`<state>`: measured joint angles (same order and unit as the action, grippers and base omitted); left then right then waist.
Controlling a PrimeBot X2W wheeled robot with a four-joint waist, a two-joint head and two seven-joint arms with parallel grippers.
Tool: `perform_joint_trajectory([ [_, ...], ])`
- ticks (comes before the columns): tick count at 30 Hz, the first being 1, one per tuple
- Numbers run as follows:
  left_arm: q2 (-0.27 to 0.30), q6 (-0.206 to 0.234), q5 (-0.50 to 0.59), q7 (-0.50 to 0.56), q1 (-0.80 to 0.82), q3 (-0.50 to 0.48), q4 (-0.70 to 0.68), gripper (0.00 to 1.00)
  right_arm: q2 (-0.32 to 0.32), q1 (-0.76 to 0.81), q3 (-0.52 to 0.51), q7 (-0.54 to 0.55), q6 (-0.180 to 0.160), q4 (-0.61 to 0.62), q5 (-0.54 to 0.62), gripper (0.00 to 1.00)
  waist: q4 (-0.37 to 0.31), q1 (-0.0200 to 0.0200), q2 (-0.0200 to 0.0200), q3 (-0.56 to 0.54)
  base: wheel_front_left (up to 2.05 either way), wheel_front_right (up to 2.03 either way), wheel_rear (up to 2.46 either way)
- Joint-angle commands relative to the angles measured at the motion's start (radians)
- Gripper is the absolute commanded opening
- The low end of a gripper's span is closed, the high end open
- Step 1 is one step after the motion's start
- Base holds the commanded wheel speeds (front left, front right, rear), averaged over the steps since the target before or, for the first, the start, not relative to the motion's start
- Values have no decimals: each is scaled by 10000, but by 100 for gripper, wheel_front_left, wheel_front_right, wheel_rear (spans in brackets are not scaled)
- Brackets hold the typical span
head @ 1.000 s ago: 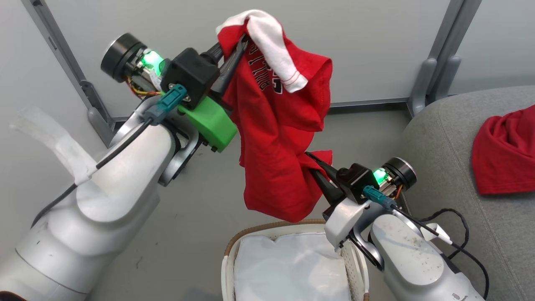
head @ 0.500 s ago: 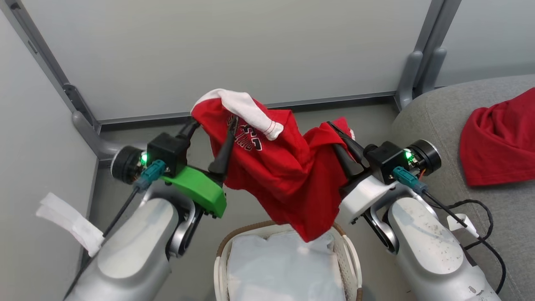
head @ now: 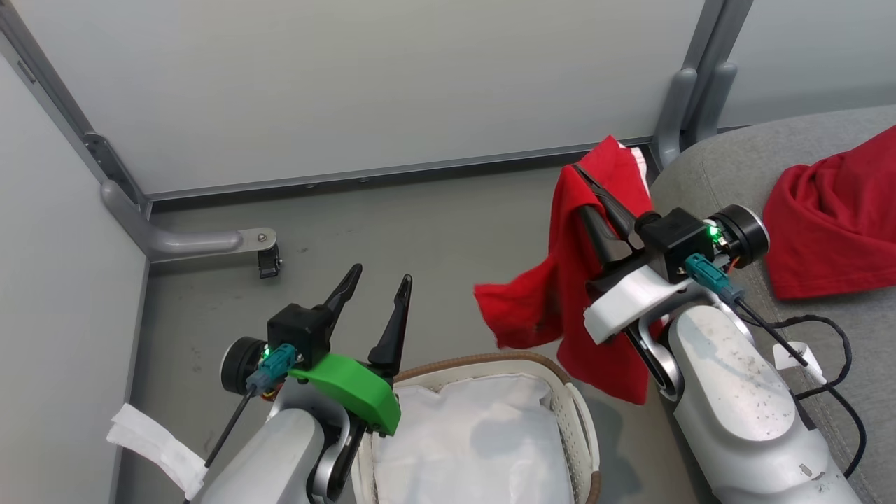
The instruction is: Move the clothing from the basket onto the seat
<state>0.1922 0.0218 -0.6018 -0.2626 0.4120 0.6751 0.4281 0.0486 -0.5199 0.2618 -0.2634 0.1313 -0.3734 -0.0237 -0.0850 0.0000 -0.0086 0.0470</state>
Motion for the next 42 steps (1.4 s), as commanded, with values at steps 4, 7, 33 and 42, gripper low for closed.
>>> perform_joint_trajectory([
  [4,-343,-210,353,-17,-463,-262,84,100,34,154,-363,-20,-11,118,159,0,-69,0,86,90,0,0,0],
  [7,-554,-326,567,-18,-625,-418,128,100,34,245,-600,-20,-11,145,262,0,-114,0,86,138,0,0,0],
  [33,-1044,-990,2177,-18,-102,-826,326,100,23,646,-2405,-20,-11,736,350,0,-3439,0,86,1724,0,0,0],
  [42,-1067,-1116,2338,-20,258,-527,477,100,20,838,-3075,-20,-11,855,324,0,-4159,0,86,2151,0,0,0],
])
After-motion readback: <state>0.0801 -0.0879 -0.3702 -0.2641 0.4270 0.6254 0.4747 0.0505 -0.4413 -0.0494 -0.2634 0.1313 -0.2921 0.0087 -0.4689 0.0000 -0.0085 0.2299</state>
